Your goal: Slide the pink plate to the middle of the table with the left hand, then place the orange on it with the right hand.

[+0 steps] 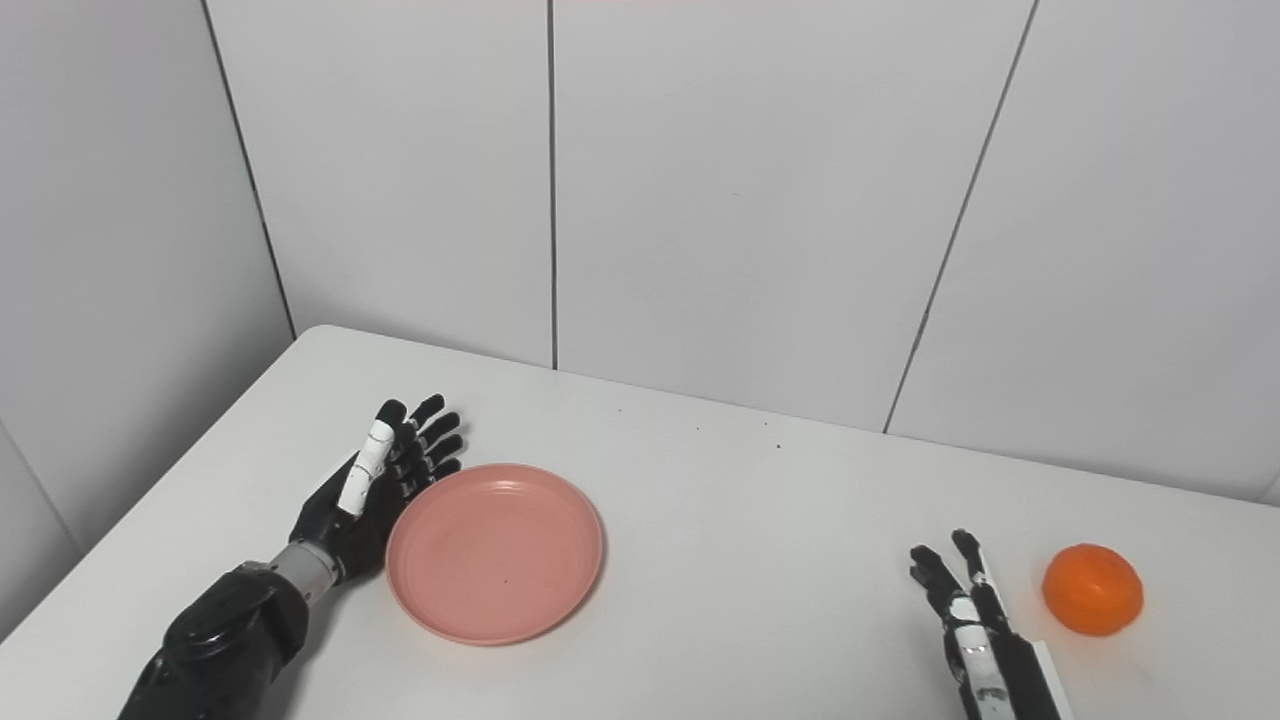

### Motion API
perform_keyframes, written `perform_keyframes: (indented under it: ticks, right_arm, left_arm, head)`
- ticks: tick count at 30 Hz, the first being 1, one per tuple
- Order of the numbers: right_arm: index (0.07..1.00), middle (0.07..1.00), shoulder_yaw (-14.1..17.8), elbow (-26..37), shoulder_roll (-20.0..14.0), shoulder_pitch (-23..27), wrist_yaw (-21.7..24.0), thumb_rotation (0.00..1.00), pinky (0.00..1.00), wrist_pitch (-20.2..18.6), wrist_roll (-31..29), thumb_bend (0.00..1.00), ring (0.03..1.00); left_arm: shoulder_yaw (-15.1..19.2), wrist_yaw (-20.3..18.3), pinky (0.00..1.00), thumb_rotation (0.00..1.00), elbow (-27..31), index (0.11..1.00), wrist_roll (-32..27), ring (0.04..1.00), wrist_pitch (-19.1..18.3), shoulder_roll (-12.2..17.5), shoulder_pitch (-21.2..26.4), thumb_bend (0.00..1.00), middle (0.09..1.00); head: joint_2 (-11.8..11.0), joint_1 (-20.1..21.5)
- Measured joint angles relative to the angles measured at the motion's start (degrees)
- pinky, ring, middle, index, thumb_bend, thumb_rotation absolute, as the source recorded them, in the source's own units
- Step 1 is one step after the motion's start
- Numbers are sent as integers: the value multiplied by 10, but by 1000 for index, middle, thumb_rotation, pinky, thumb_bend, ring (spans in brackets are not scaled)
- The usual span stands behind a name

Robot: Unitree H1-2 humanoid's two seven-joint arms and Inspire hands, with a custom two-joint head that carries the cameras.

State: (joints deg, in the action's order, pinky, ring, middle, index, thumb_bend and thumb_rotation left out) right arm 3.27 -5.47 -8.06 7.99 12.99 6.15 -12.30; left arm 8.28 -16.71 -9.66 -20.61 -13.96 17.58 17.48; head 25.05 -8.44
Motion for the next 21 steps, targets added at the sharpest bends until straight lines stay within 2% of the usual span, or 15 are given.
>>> perform_keyframes:
  ticks: [4, 9, 14, 17, 21]
  right_arm:
    - [989, 884, -2, 2, 0, -2, -3, 872, 1000, -1, 7, 722, 910]
    - [988, 885, -3, 6, 2, -4, -4, 857, 1000, -4, 10, 717, 908]
    - [979, 876, -5, 12, 9, -7, -16, 871, 994, -5, 17, 715, 895]
    - [973, 869, -7, 18, 10, -12, -19, 872, 985, -7, 21, 731, 884]
    - [970, 865, -9, 23, 17, -14, -26, 859, 987, -12, 22, 748, 880]
  left_arm:
    - [-18, 0, 999, 860, 14, 1000, 11, 994, -12, 1, 0, 813, 1000]
    - [-31, 8, 1000, 844, 18, 1000, 23, 990, -16, -11, 6, 828, 1000]
    - [-29, 18, 1000, 843, 24, 1000, 21, 989, -32, -33, 10, 834, 1000]
    - [-26, 30, 1000, 845, 24, 1000, 21, 973, -33, -46, 11, 901, 988]
    - [-15, 54, 1000, 834, 25, 1000, 20, 986, -33, -71, 11, 915, 998]
  head:
    - [1, 4]
    - [4, 9]
    - [7, 13]
    - [10, 19]
    - [13, 28]
